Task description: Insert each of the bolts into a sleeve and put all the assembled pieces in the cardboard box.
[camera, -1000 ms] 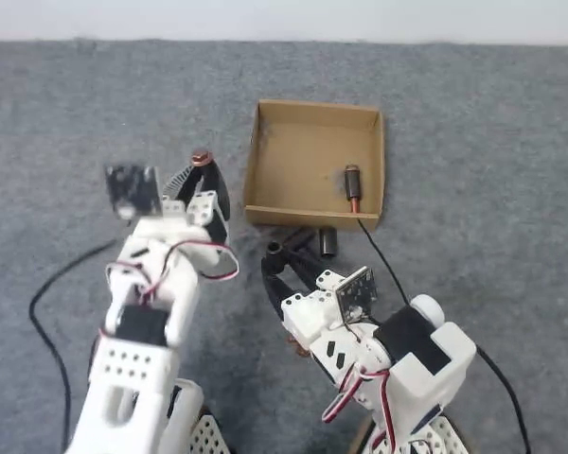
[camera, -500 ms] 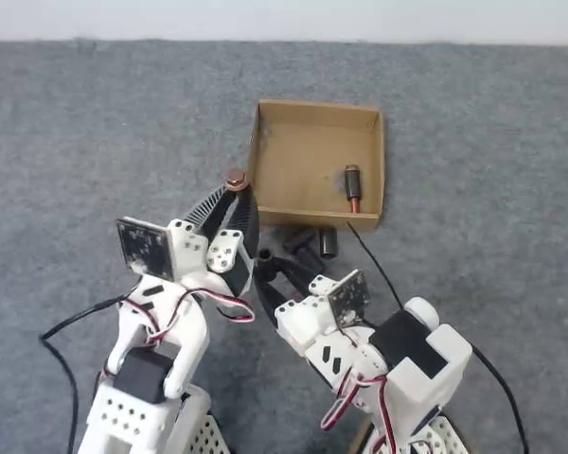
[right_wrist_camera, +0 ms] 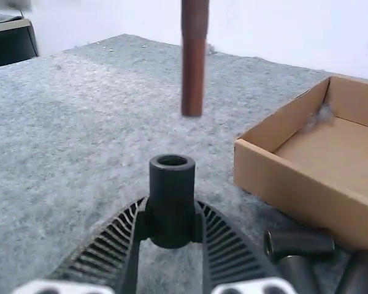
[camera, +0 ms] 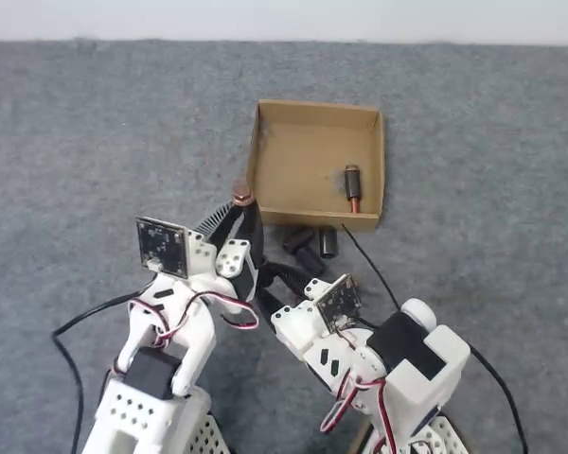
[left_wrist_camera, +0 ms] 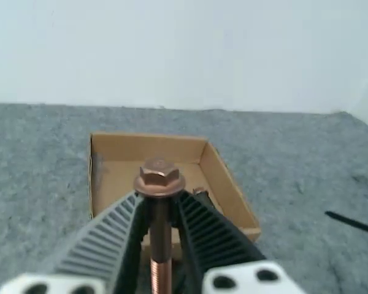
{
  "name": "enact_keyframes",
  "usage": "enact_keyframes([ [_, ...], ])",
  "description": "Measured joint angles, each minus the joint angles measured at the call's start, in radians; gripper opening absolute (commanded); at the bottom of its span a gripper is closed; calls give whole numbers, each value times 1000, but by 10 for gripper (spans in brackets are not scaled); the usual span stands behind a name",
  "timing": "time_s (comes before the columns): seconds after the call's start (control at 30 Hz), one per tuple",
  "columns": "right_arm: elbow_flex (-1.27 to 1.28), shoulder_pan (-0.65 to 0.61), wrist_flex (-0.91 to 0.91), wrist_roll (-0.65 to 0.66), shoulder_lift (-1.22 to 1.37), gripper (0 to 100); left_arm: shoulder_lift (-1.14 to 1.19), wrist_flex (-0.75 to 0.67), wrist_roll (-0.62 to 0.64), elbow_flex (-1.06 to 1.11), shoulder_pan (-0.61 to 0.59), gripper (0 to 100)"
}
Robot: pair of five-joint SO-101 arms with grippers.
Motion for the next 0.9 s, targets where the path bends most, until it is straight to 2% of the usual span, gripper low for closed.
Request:
enact_keyframes([
  [0.5,0,2,0,0,0,7,0,0,0,37,0,12],
  [0.9,0,3,3,0,0,7,-18,89,52,32,-3,12],
])
